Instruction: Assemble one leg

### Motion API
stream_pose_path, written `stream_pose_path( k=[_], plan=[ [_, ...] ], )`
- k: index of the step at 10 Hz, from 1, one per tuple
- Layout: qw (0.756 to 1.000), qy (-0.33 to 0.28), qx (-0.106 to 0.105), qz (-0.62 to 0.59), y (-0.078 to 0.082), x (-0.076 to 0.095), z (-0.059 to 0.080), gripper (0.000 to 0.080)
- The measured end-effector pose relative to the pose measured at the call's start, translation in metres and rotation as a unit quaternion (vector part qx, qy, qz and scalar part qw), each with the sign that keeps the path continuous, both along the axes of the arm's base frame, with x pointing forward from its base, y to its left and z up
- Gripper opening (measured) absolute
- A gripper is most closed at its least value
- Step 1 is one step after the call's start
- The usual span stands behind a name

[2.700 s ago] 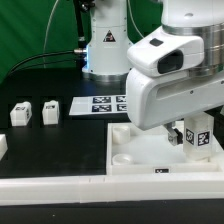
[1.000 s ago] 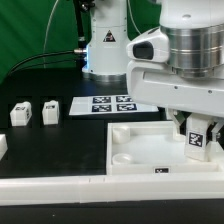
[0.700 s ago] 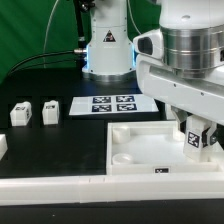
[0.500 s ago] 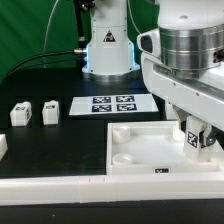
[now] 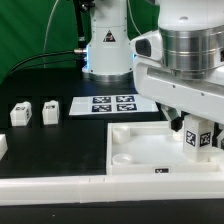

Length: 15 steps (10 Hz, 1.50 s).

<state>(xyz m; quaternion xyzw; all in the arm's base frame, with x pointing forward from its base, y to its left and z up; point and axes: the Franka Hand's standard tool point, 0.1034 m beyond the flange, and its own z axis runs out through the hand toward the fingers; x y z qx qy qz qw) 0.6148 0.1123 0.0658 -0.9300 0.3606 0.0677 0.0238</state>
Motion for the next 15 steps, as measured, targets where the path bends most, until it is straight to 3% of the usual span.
stream_pose_path(
  k=[3, 7, 9, 15],
  plan=[
    [0.985, -0.015, 0.012, 0.171, 0.0007, 0.0001, 0.0009, 0.0645],
    [0.932, -0.03, 0.03, 0.361, -0.0031, 0.0, 0.0074, 0.0648],
    [0.882, -0.039, 0.042, 0.468, -0.0044, 0.0, 0.0064, 0.0648],
    [0.877, -0.042, 0.042, 0.476, -0.0013, 0.0002, 0.0059, 0.0621]
  ],
)
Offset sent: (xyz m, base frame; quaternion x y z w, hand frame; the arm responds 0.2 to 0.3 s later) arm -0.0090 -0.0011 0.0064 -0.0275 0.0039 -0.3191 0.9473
